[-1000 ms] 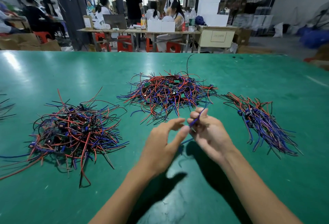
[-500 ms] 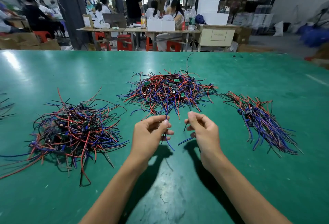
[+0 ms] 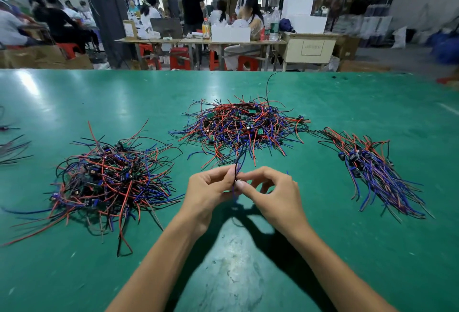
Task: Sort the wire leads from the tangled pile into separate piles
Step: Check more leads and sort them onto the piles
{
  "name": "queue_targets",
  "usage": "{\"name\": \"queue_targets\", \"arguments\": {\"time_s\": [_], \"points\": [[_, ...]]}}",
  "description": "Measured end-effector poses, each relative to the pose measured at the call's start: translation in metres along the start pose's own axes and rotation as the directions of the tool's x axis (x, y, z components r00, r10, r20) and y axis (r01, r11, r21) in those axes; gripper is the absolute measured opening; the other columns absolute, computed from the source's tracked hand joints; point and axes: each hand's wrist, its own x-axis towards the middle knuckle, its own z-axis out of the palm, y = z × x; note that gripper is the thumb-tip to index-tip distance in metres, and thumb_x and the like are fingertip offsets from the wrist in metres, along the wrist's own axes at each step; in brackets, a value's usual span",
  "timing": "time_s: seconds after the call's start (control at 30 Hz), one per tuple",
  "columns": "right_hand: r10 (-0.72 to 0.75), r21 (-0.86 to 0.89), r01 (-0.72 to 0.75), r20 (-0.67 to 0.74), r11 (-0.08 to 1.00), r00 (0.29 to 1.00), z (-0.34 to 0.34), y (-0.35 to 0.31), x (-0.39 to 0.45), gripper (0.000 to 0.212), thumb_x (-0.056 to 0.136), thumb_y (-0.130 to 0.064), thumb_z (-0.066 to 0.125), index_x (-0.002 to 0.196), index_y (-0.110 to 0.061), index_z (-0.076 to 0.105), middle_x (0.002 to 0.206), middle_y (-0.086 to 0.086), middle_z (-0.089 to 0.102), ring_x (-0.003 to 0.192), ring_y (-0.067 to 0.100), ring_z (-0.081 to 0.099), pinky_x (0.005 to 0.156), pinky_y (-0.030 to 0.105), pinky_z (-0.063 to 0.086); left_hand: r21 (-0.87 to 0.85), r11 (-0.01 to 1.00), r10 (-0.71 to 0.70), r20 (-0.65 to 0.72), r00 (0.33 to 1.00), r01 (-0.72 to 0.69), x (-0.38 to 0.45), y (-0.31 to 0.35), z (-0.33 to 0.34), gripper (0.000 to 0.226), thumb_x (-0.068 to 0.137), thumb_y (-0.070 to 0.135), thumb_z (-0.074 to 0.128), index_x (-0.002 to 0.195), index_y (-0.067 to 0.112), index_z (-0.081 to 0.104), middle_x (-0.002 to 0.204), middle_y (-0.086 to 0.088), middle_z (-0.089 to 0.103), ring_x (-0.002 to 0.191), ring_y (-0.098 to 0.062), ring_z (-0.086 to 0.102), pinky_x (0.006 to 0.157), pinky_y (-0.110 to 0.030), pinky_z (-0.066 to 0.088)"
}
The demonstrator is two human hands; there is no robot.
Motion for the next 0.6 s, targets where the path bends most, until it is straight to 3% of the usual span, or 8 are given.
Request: {"name": "queue_targets", "arguments": {"time_s": [0.1,0.23,0.3,0.37,0.43,0.53,0.6], "points": [[0.110,0.018,-0.109,-0.040,0.994,0.993,-0.001,0.004,0.001,0.021,0.072,-0.042,0.088,0.078,-0.031,0.071,0.064,-0.016,0.063,0.052,0.002,0.052,0.053,0.016,0.041,-0.037,0.999,-0.020,0.032,0.999,0.021,0.000,0.001,0.003,0.024,0.096,0.013,0.057,0.108,-0.004,0.069,0.096,-0.013,0.076,0.082,-0.024,0.075,0.080,-0.030,0.061],[0.037,-0.152,-0.048,-0.072,0.987,0.997,0.001,0.006,-0.001,0.026,0.074,-0.051,0.081,0.079,-0.032,0.064,0.068,-0.012,0.062,0.053,0.006,0.053,0.056,0.027,0.046,-0.025,0.999,-0.028,0.026,0.999,0.028,0.002,0.002,0.002,0.024,0.099,0.017,0.057,0.108,-0.001,0.071,0.091,-0.011,0.075,0.077,-0.015,0.071,0.077,-0.028,0.062],[-0.022,-0.206,0.024,0.012,0.978,1.000,-0.003,0.007,0.002,0.027,0.074,-0.056,0.080,0.080,-0.033,0.065,0.072,-0.013,0.063,0.062,0.006,0.056,0.062,0.028,0.048,0.080,0.996,0.039,-0.026,0.999,-0.036,0.004,0.002,0.000,0.019,0.094,0.013,0.065,0.107,0.000,0.073,0.084,-0.007,0.075,0.072,-0.013,0.069,0.072,-0.026,0.061],[-0.067,-0.230,0.109,0.187,0.967,0.980,-0.007,0.009,0.004,0.027,0.075,-0.056,0.079,0.086,-0.034,0.068,0.079,-0.014,0.067,0.075,0.006,0.059,0.071,0.026,0.049,0.183,0.978,0.124,-0.126,0.984,-0.100,0.010,0.004,-0.005,0.016,0.092,0.010,0.070,0.105,0.003,0.075,0.077,-0.001,0.076,0.064,-0.008,0.066,0.063,-0.020,0.056],[-0.073,-0.252,0.166,0.343,0.953,0.937,-0.013,0.012,0.005,0.024,0.080,-0.052,0.078,0.097,-0.036,0.072,0.091,-0.016,0.067,0.091,0.002,0.057,0.082,0.026,0.048,0.317,0.935,0.248,-0.271,0.930,-0.157,0.027,0.007,-0.014,0.016,0.094,0.010,0.067,0.108,0.007,0.075,0.079,-0.001,0.076,0.062,-0.009,0.063,0.065,-0.024,0.057],[0.004,-0.371,0.194,0.472,0.908,0.882,-0.033,0.022,0.015,0.021,0.091,-0.043,0.070,0.111,-0.037,0.073,0.108,-0.015,0.061,0.106,0.003,0.050,0.095,0.027,0.042,0.618,0.782,0.404,-0.401,0.822,-0.082,0.063,0.014,-0.031,0.027,0.103,0.010,0.049,0.123,0.008,0.068,0.110,-0.015,0.071,0.088,-0.030,0.064,0.088,-0.040,0.053],[0.061,-0.429,0.163,0.463,0.889,0.884,-0.050,0.028,0.023,0.019,0.094,-0.037,0.068,0.112,-0.038,0.074,0.107,-0.011,0.061,0.106,0.006,0.051,0.092,0.022,0.040,0.689,0.725,0.383,-0.413,0.826,0.008,0.083,0.016,-0.038,0.033,0.106,0.014,0.037,0.131,0.006,0.058,0.127,-0.018,0.058,0.109,-0.030,0.057,0.099,-0.038,0.043]]}}
